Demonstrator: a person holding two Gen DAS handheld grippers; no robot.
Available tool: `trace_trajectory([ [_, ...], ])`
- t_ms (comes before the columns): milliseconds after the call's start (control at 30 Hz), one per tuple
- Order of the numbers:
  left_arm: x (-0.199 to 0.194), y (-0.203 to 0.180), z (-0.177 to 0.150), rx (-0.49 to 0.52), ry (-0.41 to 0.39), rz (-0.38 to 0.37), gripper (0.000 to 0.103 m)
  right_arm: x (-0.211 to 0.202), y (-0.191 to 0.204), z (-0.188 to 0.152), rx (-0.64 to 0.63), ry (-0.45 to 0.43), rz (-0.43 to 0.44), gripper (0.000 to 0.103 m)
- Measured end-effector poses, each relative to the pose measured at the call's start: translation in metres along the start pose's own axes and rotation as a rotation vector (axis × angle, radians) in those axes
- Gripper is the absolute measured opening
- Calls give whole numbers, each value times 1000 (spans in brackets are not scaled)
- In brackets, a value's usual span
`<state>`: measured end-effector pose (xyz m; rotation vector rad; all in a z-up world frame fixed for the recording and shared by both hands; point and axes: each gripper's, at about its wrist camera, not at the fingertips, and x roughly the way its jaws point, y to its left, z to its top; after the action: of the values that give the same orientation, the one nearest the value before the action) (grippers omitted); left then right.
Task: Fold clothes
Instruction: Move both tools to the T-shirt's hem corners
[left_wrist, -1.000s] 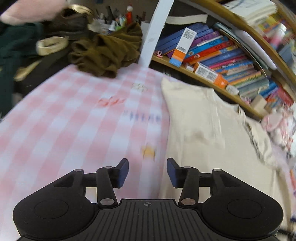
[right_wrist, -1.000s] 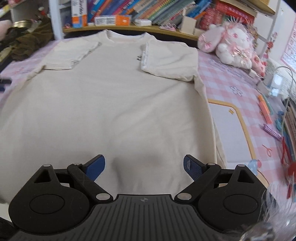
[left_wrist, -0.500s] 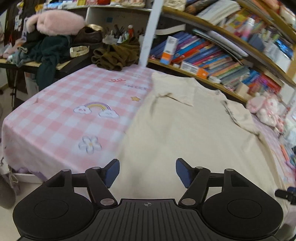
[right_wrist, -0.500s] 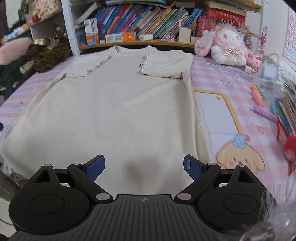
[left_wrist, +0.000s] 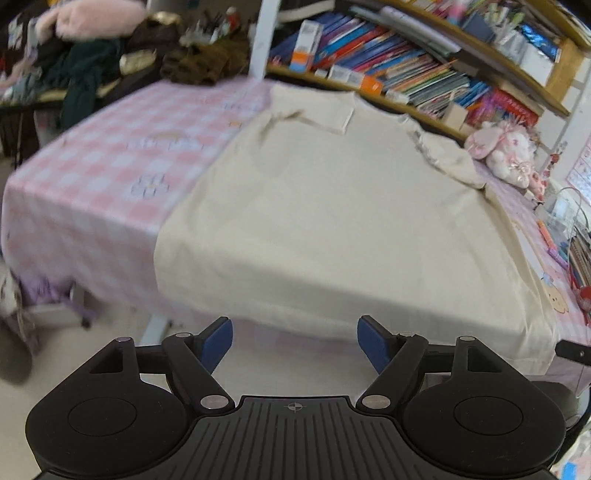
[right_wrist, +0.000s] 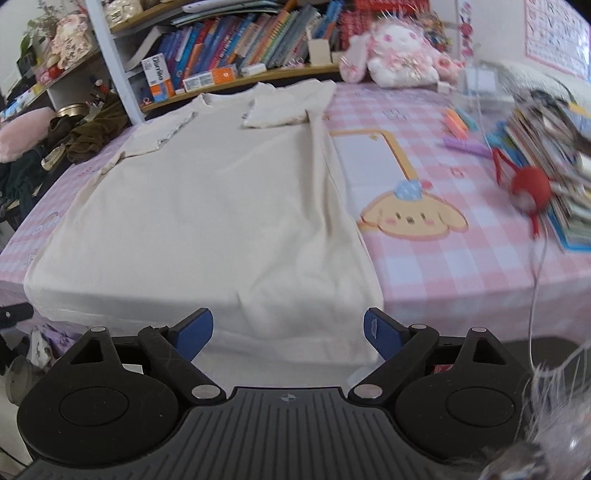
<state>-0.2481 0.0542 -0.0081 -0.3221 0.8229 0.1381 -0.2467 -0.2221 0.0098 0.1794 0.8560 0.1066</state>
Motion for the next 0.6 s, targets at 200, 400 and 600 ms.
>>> trace_trajectory([
  [200,-3,14,-9,-30,-3,2,76,0,-11,-10,67,45,18,86],
  [400,-4,30,-11,-34,-7,49,76,1,-28,-11,152,83,24,75],
  [600,-4,49,-11,-37,-9,89,76,8,-42,-11,180,109,-12,56],
])
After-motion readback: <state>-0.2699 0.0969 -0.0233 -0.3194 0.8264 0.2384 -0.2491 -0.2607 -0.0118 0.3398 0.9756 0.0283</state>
